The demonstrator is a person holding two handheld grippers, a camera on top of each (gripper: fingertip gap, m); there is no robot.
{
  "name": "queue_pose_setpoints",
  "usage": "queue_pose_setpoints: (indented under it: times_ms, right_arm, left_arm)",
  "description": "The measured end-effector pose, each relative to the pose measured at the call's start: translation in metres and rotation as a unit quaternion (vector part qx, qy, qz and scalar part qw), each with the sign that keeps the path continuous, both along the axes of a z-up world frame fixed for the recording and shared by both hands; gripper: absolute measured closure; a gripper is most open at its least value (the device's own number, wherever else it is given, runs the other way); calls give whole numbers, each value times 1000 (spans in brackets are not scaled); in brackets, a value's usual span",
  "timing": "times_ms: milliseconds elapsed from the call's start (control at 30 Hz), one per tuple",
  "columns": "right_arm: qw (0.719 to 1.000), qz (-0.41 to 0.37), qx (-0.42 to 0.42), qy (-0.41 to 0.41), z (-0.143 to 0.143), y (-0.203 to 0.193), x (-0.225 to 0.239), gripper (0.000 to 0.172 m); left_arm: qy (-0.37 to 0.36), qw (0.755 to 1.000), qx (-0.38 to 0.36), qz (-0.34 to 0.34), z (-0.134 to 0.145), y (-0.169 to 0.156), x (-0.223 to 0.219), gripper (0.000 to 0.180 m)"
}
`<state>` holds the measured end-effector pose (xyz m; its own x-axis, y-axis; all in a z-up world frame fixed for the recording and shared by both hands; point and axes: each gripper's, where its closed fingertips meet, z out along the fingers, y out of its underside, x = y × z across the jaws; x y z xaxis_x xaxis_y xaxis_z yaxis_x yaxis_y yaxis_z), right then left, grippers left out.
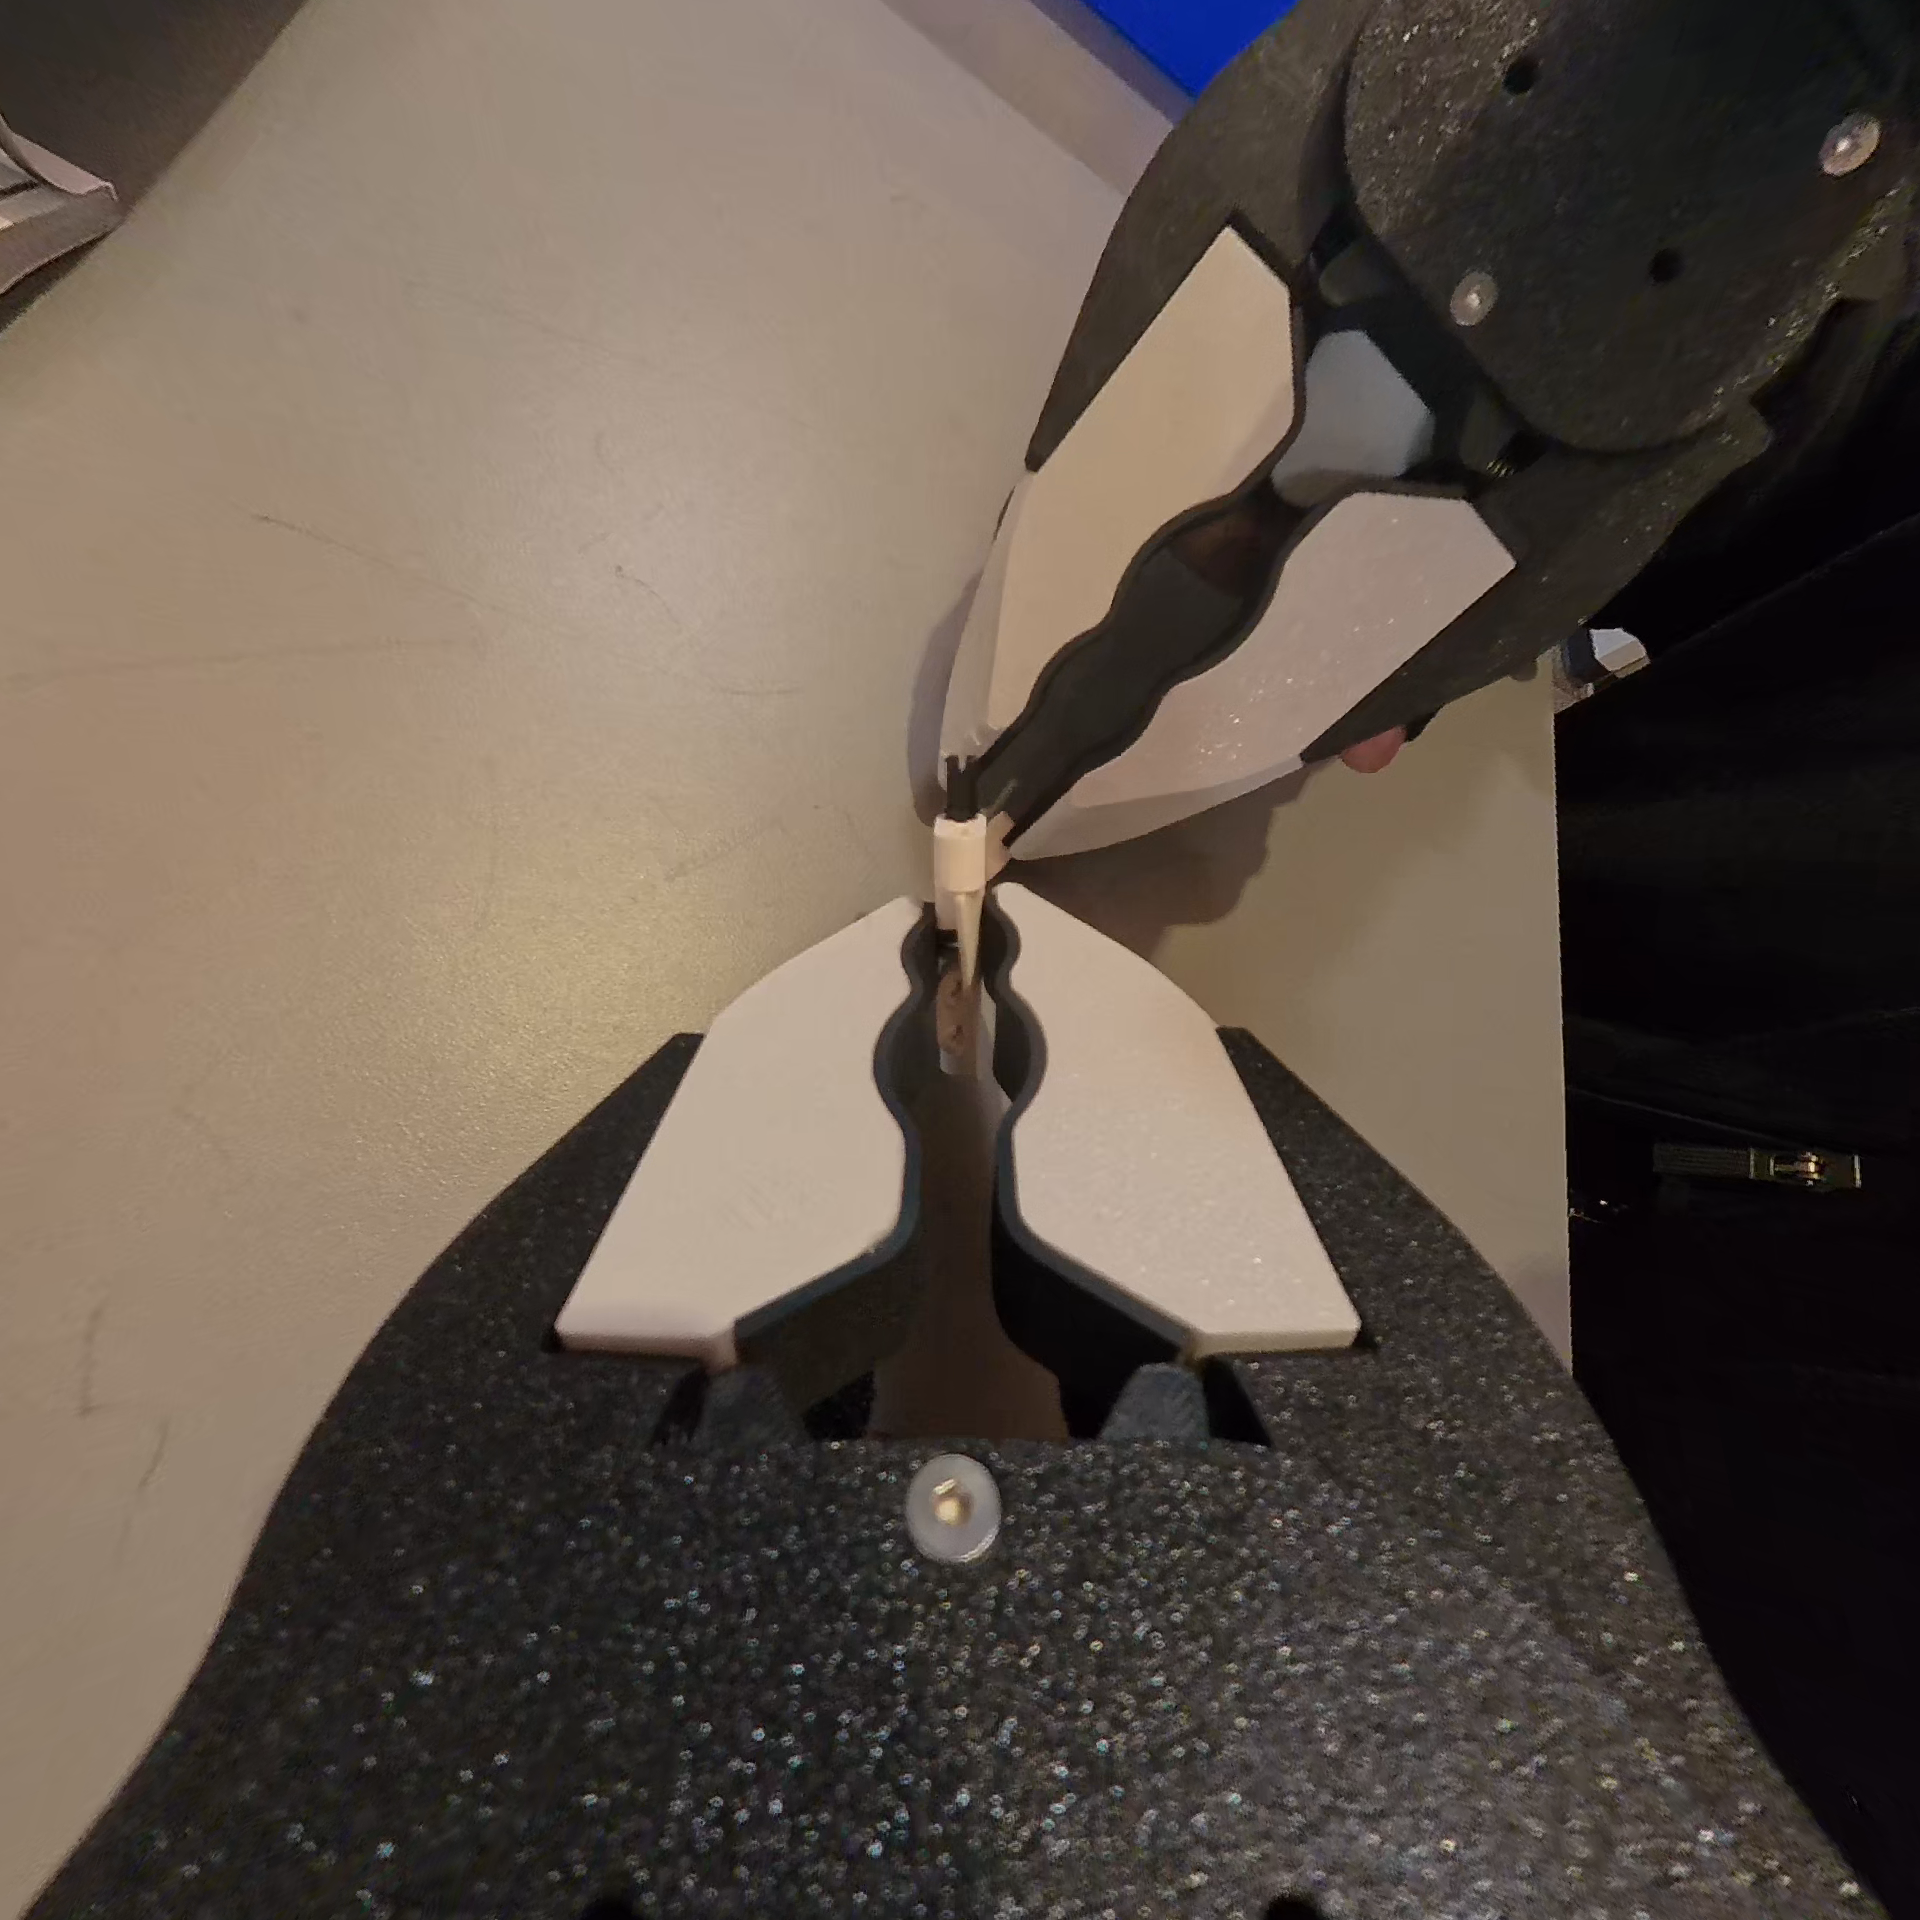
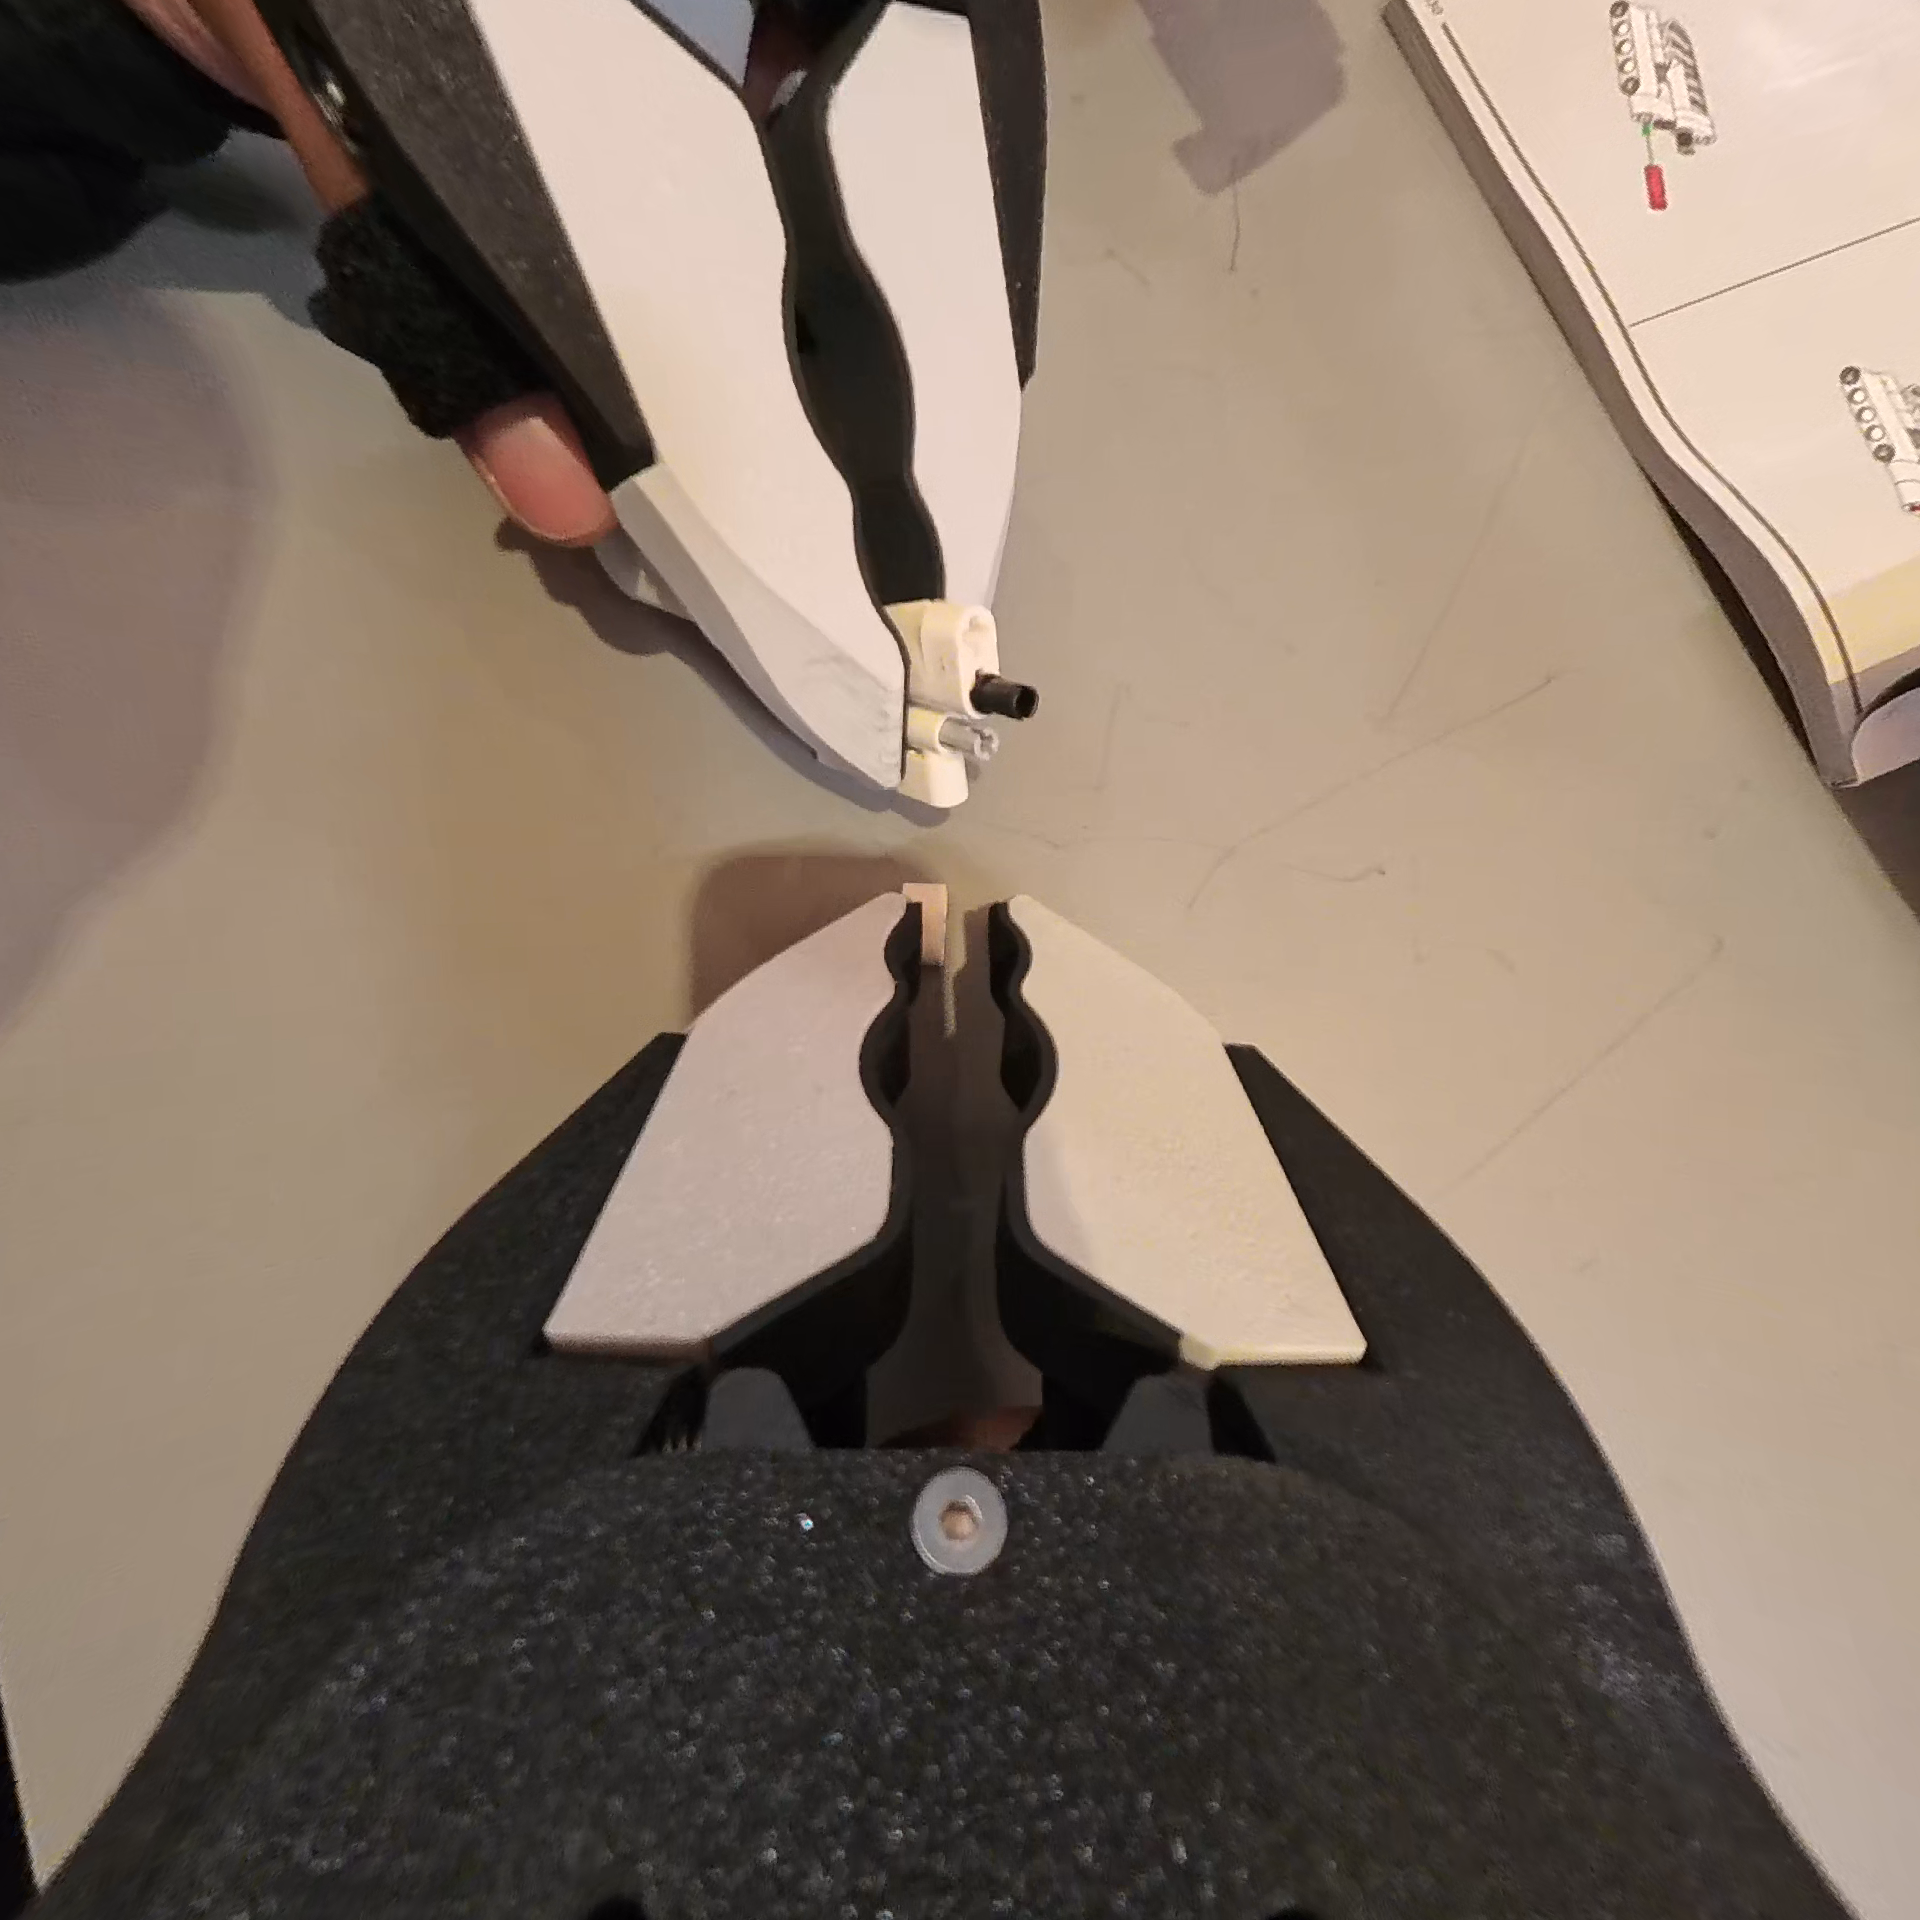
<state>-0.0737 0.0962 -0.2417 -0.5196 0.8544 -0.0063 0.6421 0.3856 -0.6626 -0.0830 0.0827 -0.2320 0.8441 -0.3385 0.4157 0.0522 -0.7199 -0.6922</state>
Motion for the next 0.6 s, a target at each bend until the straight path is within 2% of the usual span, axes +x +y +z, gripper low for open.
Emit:
queue_pose_setpoints:
  times_ms: [267, 600]
  right_arm:
    - [1000, 11, 12, -12, -7, -4, 5, 156]
    - [1000, -15, -10, -16, -5, -2, 1, 151]
  left_arm:
    - [0, 1000, 0, -1, 0, 0, 0, 173]
    - [0, 1000, 0, -1, 0, 0, 0, 173]
